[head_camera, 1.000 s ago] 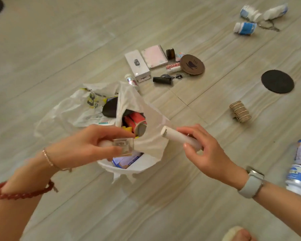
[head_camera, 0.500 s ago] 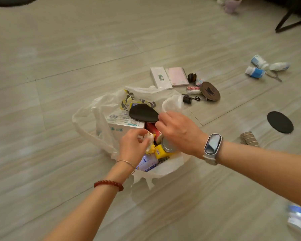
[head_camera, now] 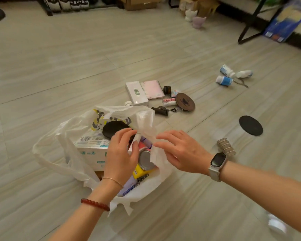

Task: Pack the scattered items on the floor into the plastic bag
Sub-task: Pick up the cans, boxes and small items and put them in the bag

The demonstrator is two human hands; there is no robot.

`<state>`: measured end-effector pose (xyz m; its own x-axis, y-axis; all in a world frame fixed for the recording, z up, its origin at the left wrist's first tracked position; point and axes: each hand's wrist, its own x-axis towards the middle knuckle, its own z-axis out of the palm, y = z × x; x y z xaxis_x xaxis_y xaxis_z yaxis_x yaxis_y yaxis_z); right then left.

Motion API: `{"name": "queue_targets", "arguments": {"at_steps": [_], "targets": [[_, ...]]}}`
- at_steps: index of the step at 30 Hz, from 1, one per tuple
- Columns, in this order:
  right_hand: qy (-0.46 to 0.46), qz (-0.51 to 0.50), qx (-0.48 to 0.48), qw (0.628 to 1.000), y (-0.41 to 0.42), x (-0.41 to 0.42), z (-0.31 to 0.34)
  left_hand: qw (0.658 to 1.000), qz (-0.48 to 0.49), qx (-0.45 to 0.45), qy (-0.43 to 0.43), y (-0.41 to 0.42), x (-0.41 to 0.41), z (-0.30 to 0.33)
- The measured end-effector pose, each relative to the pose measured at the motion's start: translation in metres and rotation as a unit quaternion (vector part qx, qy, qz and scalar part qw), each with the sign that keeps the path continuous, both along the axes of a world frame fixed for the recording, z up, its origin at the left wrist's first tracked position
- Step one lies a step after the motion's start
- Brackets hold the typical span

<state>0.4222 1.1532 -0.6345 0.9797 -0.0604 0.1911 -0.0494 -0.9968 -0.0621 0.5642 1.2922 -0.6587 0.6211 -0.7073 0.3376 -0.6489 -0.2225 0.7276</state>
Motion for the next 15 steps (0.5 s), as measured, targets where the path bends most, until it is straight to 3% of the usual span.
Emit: {"name": "queue_targets", "arguments": {"at_steps": [4,7,10,15], "targets": [[-0.061,-0.140,0.077,0.985,-0.023,-0.058,-0.005,0.989,-0.037,-0.038,-0.136,-0.048,-0.026,0.038],[-0.085,-0.284,0.110,0.949,-0.042,-0.110,-0.020,0.962,-0.097,-0.003,-0.257,-0.089,-0.060,0.057],[-0.074,-0.442,0.144,0.882,-0.058,-0.168,-0.043,0.932,-0.175,0.073,-0.309,-0.129,-0.099,0.055],[-0.007,-0.668,0.159,0.727,-0.085,-0.262,-0.084,0.887,-0.292,0.261,-0.245,-0.192,-0.178,0.022]]}}
